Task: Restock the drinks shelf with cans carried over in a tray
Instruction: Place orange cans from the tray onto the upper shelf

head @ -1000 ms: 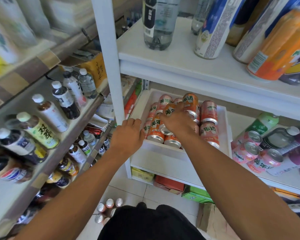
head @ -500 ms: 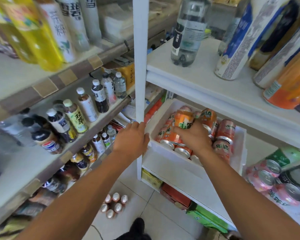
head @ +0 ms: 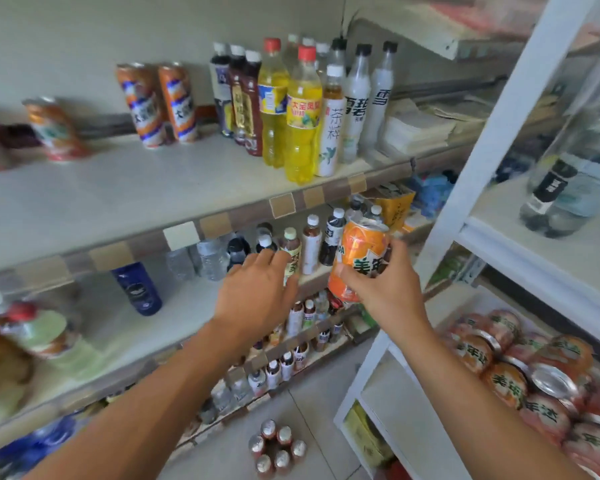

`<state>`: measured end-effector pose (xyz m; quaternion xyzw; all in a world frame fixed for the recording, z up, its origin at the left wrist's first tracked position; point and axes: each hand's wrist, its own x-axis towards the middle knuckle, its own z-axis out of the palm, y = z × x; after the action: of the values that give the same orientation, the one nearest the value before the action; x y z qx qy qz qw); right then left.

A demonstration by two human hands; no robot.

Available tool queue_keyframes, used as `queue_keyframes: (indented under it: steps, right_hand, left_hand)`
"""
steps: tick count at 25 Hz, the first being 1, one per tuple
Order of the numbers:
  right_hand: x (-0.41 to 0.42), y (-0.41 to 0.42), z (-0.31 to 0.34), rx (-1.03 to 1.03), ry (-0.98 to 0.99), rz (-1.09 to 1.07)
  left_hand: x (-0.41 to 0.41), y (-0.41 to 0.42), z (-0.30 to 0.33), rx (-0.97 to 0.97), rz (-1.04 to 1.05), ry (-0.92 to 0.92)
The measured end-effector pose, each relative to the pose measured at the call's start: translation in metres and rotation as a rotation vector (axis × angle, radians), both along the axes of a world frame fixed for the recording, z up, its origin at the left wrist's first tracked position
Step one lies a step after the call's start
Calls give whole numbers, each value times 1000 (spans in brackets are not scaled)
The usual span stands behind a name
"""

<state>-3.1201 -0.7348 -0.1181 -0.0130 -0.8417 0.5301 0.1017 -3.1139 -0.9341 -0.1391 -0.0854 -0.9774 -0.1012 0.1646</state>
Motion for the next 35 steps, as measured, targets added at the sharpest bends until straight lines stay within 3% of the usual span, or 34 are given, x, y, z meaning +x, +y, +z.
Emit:
queue_keyframes:
  steps: [8, 16, 24, 35]
  right_hand:
    - [-72, -180, 57, -34, 188, 234]
    - [-138, -335, 76, -29, 266, 350]
    - [-186, -457, 53, 108, 234, 437]
    - [-221, -519, 40, 109, 221, 401]
  left_hand:
    - [-18, -166, 65, -14, 237, 286]
    - [-43, -312, 73, -7, 476, 135]
    - [-65, -381, 73, 94, 599, 104]
    - [-96, -410, 75, 131, 616, 106]
